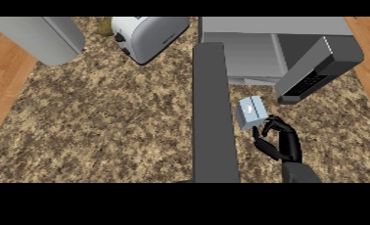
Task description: Pick up the milk, place it into the microwave and close the microwave
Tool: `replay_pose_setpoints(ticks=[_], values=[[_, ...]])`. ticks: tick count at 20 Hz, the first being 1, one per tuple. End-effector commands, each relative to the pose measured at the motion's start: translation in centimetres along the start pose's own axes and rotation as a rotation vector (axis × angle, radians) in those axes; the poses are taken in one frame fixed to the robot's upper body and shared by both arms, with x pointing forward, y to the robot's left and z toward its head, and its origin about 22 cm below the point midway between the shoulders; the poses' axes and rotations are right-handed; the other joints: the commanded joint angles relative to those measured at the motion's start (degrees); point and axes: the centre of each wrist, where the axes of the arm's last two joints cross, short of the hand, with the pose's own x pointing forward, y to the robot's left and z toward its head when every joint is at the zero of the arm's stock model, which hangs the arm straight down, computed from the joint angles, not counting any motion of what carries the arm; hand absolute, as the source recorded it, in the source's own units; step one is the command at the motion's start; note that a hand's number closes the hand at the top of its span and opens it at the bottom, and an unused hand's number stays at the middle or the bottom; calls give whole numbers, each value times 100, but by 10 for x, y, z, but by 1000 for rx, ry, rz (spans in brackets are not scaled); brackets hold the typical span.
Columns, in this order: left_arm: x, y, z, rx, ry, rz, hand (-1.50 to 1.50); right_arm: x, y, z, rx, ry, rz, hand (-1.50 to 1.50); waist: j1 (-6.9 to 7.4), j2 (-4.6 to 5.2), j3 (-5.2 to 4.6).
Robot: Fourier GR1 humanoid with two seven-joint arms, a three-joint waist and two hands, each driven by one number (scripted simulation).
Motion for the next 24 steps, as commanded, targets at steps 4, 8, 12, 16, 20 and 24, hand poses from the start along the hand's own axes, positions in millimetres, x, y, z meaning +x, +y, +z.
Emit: replay_pose_setpoints(ticks=[4, 8, 12, 16, 20, 24], values=[[-4, 1, 0, 8, -25, 20, -150, 2, 12, -11, 84, -113, -78, 150, 27, 43, 64], [-7, 0, 4, 8, -7, 9, -150, 9, 3, -27, 125, -126, -92, 150, 39, 47, 63], [1, 10, 3, 11, 9, 4, -150, 25, 16, -58, 133, -150, -21, 150, 27, 42, 60], [2, 16, 11, 12, -3, 17, -150, 37, 8, -79, 93, -168, -6, 150, 28, 34, 57], [-11, 10, 5, 7, 35, 10, -150, 69, 10, -126, 110, -184, -4, 150, 43, 51, 57], [-11, 8, -1, -10, 21, 11, -150, 75, 27, -135, 113, -155, 56, 150, 102, 74, 60]])
